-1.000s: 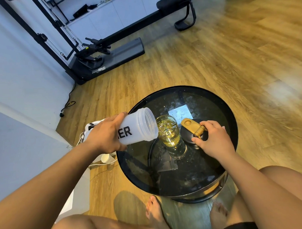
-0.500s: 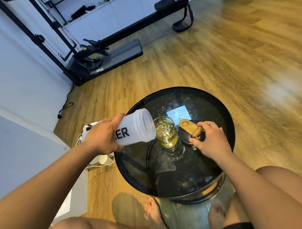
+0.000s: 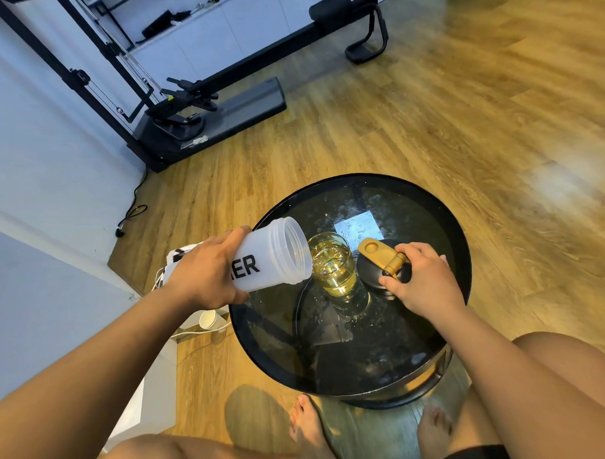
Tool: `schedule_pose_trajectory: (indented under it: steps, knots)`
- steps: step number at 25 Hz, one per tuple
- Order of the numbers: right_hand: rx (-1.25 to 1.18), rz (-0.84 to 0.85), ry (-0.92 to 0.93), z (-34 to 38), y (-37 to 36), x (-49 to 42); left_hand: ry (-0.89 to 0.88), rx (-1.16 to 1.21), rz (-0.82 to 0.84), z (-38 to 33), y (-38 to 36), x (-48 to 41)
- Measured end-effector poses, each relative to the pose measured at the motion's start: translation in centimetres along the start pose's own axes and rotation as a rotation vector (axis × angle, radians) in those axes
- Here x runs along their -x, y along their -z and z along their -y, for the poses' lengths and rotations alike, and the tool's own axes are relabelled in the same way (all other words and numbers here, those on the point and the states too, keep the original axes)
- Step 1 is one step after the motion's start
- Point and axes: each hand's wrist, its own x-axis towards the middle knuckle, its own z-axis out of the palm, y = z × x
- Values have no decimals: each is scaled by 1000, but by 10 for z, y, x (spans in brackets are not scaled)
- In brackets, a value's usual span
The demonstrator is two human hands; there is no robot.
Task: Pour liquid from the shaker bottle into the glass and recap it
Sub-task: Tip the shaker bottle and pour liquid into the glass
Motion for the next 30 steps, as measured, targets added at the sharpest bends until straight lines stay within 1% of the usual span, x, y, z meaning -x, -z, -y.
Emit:
schedule_pose_trajectory:
  steps: [30]
  knots:
    - [-10,-6,14,-1,0,0,9,5,6,-2,2,1]
